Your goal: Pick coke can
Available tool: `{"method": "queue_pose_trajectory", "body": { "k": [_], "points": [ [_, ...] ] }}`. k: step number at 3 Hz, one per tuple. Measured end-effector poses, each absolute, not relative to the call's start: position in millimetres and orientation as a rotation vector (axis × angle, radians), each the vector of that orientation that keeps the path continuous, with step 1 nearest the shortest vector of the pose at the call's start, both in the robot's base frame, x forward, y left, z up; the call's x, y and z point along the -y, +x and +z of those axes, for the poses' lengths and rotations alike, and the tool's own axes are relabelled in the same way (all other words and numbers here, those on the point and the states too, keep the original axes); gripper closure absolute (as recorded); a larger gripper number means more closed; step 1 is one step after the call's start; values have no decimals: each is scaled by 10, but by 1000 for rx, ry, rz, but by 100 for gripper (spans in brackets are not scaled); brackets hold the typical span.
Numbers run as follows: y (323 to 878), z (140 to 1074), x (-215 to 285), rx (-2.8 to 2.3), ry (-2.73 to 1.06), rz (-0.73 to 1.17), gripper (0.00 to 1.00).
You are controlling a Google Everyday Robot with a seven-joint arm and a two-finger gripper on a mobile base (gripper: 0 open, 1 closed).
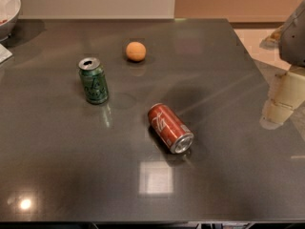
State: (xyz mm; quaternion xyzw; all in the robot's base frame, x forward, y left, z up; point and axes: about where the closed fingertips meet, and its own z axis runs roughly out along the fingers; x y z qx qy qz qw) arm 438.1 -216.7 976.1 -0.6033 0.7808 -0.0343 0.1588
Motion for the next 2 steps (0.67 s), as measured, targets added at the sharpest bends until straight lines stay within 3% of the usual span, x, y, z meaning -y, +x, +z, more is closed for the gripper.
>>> {"method": "queue_pose_trajectory", "body": {
  "k": [2],
  "points": [
    [4397,9770,2124,-2215,-1742,-102,0]
  ]
}}
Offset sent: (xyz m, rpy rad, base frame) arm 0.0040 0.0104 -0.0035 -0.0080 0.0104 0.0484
